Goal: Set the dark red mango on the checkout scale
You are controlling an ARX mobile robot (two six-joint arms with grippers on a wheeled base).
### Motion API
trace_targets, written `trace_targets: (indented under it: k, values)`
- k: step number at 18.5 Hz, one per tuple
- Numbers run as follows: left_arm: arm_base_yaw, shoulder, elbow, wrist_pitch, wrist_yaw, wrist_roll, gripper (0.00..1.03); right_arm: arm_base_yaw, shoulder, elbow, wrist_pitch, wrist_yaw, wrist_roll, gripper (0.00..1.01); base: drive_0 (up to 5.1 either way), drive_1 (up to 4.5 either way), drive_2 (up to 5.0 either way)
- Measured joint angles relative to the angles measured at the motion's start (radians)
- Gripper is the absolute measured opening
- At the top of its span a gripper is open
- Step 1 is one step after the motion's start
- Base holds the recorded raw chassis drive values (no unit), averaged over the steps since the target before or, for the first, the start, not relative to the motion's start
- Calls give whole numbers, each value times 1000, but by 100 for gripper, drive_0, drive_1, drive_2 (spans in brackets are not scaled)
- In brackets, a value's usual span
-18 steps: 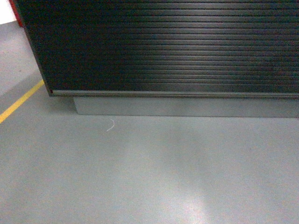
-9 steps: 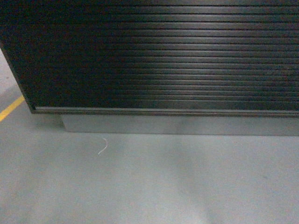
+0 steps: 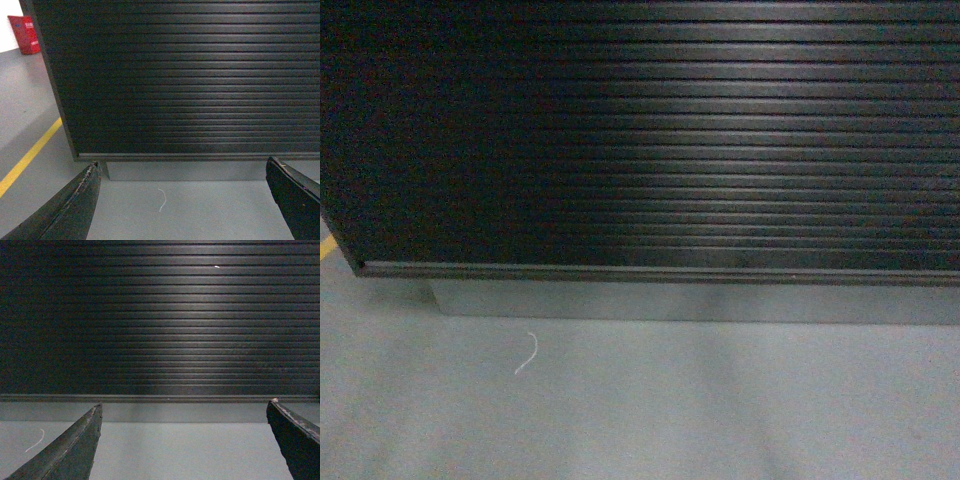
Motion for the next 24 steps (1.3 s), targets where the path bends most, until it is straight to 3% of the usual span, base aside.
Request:
trace_targets:
  k: [20, 24]
  values:
    - [0, 0, 0, -2, 0, 0, 98, 0, 0, 0, -1, 0, 0, 98, 6, 319, -307]
    - [0, 0, 0, -1, 0, 0, 98, 0, 0, 0, -2, 0, 0, 98, 0, 0, 0]
